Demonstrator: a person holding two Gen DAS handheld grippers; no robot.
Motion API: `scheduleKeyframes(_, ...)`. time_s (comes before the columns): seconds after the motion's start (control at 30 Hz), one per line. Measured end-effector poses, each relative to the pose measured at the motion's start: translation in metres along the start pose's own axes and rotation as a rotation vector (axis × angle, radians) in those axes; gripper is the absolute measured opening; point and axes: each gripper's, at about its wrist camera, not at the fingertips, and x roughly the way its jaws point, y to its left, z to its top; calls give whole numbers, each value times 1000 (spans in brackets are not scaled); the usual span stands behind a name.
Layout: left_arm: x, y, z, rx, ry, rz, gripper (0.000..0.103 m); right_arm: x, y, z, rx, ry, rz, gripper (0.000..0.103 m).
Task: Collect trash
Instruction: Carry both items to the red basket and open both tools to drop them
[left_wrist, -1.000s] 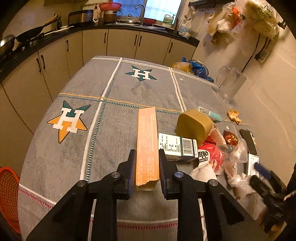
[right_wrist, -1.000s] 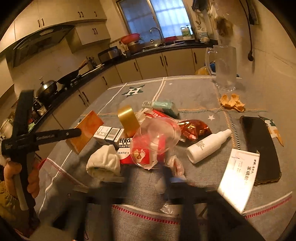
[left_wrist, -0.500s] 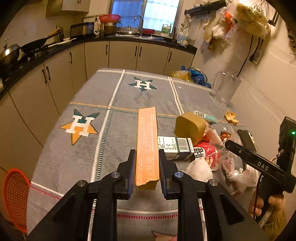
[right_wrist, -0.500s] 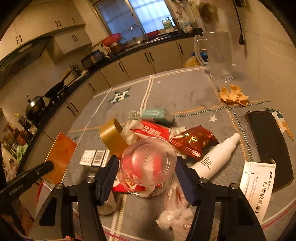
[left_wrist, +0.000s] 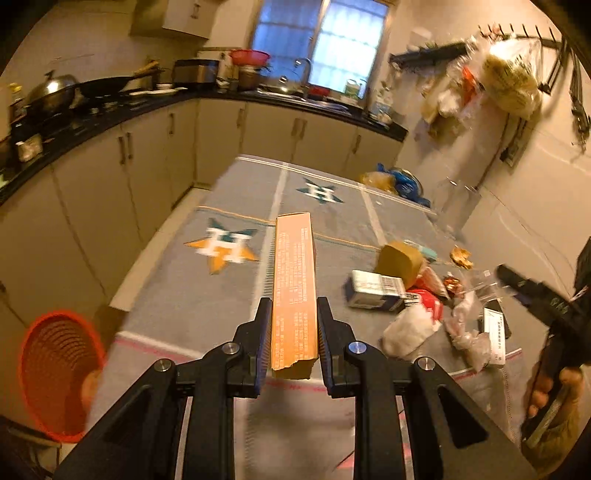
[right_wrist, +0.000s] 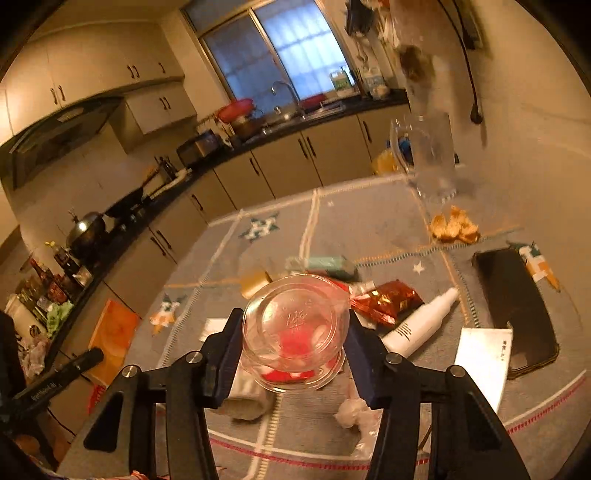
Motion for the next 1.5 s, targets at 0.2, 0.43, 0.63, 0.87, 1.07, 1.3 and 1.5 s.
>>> scheduleKeyframes(0.2,-46,80,-21,-87,-69,162,22,-7,67,-7,-104,27,126,56)
scheduleKeyframes(0.43,-61,198,-56,-254,-49,336,22,52,190,-46,-252,200,294,57)
scheduleKeyframes(0.63,-48,267,-81,-359,8,361,22,113,287,-90,-352,311,400,57)
scheduleKeyframes(0.87,-38,301,-90,-402,24,363,22,173,376,-142,-421,425,480,57)
scheduleKeyframes(1.07,-39,316,-94,-421,15,358,53,211,402,-168,-411,495,485,69)
scheduleKeyframes(1.3,-47,306,-97,-413,6,396,59,210,391,-165,-422,487,452,71)
scheduleKeyframes(1.5,-56,286,-98,-371,4,486,64,191,361,-155,-399,453,414,71)
